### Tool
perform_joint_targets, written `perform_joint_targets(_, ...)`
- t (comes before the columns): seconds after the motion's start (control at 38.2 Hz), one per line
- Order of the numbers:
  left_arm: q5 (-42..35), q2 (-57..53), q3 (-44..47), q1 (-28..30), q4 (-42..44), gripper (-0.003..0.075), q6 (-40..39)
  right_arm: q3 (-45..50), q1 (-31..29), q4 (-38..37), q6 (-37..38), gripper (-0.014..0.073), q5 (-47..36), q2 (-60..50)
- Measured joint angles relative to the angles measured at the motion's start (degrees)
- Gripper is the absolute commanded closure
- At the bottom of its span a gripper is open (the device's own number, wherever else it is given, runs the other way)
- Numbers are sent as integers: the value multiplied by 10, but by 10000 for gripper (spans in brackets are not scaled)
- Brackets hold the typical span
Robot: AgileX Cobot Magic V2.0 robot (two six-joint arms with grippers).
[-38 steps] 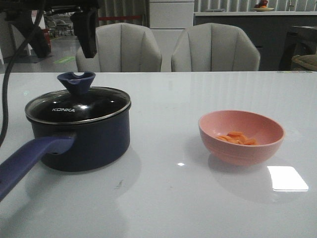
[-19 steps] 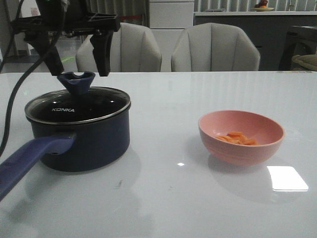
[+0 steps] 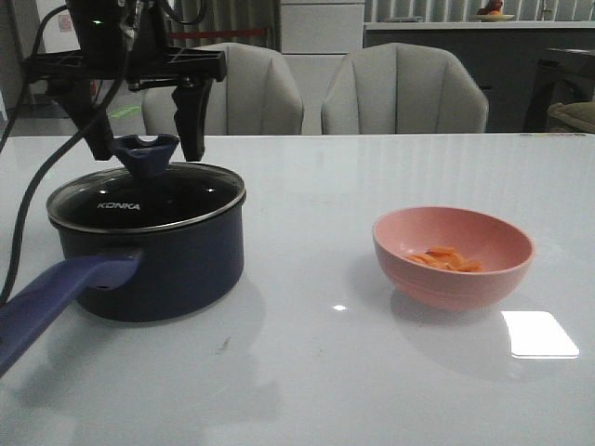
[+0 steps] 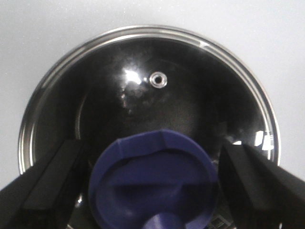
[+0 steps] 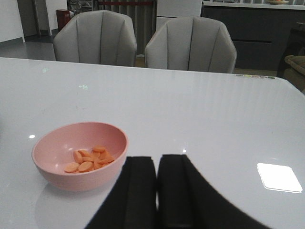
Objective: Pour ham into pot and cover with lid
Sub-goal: 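Lower the left gripper onto the purple knob of the glass lid, then grasp the lid knob with the left gripper and lift the lid off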
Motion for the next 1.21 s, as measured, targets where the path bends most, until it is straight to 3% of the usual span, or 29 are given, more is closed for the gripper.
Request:
perform_joint_targets(0.08,4,2,0,0,0,154,0,0,0,0,0,424,0,0)
perform_joint_targets(0.26,12,9,-1,0,-2,298,0,0,0,0,0,424,0,0)
perform_joint_targets(0.37,13,9,-2,0,-2,342,0,0,0,0,0,424,0,0)
perform_joint_targets(0.84,16,9,-5,0,-3,347,0,0,0,0,0,424,0,0)
perform_joint_targets(1.21,35,14,-68,0,-2,348,0,0,0,0,0,424,0,0)
